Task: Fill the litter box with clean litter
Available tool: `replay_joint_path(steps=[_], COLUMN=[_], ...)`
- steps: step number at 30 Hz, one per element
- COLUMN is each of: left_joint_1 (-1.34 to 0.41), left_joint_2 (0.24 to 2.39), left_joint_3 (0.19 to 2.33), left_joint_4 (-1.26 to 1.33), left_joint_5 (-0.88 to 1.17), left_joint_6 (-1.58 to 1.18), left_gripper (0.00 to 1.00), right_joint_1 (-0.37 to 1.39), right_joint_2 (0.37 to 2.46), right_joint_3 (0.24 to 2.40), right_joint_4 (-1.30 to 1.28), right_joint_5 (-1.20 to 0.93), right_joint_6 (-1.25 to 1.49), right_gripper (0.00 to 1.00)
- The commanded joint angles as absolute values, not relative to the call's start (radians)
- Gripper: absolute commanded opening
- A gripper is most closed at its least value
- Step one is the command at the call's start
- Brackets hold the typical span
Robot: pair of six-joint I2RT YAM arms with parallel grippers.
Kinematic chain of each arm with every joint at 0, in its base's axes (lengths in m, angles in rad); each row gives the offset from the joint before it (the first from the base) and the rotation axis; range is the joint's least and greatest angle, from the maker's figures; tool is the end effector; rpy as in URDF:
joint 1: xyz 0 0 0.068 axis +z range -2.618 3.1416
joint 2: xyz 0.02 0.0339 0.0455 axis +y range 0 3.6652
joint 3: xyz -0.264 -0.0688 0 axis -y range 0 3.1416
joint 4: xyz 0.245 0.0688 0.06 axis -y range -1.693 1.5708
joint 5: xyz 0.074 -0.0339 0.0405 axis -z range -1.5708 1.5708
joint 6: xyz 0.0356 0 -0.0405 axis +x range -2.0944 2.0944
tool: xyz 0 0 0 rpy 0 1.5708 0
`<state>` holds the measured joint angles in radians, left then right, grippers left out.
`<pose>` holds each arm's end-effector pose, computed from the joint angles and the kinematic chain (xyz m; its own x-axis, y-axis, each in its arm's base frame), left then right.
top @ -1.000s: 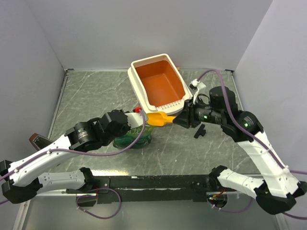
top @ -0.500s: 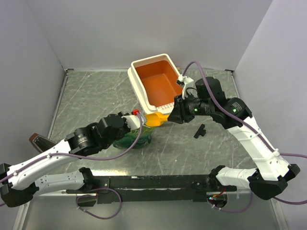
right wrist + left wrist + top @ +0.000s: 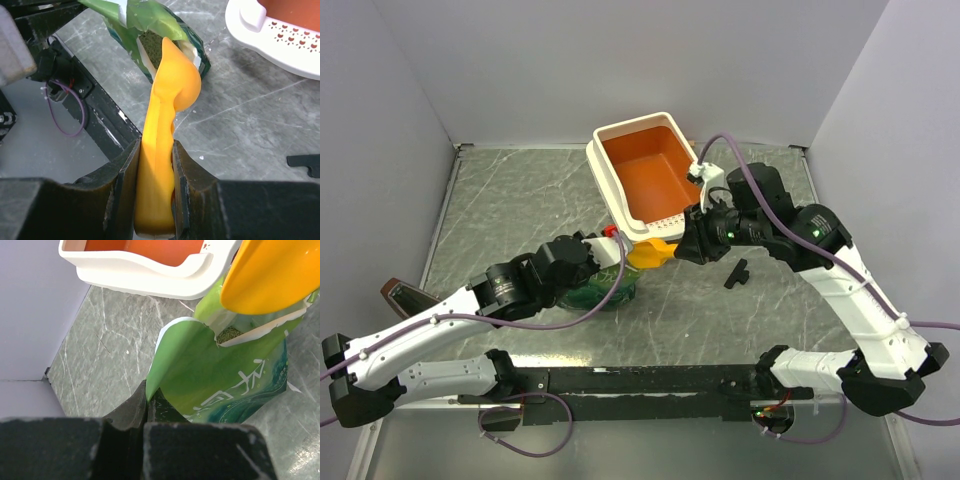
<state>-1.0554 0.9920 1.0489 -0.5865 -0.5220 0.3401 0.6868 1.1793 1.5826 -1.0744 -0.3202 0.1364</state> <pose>0.1176 -0.1716 0.3554 -0.0539 0.6818 -0.7295 0.5941 0.6091 0.5253 0.1518 0.1390 0.4418 -0.5842 -0.3121 -0.7492 -0.7197 0.6259 0.3004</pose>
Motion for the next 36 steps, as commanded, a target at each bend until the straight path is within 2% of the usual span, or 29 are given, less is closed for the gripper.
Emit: replay_joint_path(steps=[1, 11, 17, 23, 29, 36], left_joint_1=[-1.062, -1.062, -1.065, -1.066, -1.075, -1.081], left_joint_2=[0.969, 0.917, 0.853, 0.833, 0.816, 0.810], left_joint_3=[1.042, 1.016, 1.000, 0.945, 0.896, 0.851], left_joint_4=[-0.491, -0.453, -0.427, -0.370, -0.315, -0.298], left_joint_5=[-0.535, -0.626, -0.594, -0.534, -0.517, -0.541], left_joint_6=[0.299, 0.259, 0.216, 0.180, 0.097, -0.035], left_gripper=[0.01, 0.01, 0.01, 0.01, 0.01, 0.01], right_joint_1=[0.703, 0.778, 0.772, 0.750, 0.689, 0.646], right_joint_2=[1.204, 1.379, 1.463, 1.549, 1.600, 1.672], right_joint_3=[1.670, 1.753, 1.750, 1.738, 1.609, 1.425], right_joint_4=[-1.155, -1.161, -1.112, -1.120, -1.051, -0.847], right_joint_5=[-0.307, -0.319, -0.273, -0.337, -0.460, -0.607], right_joint_6=[0.115, 0.123, 0.153, 0.178, 0.212, 0.302], right_gripper=[0.00, 0.00, 0.00, 0.00, 0.00, 0.00])
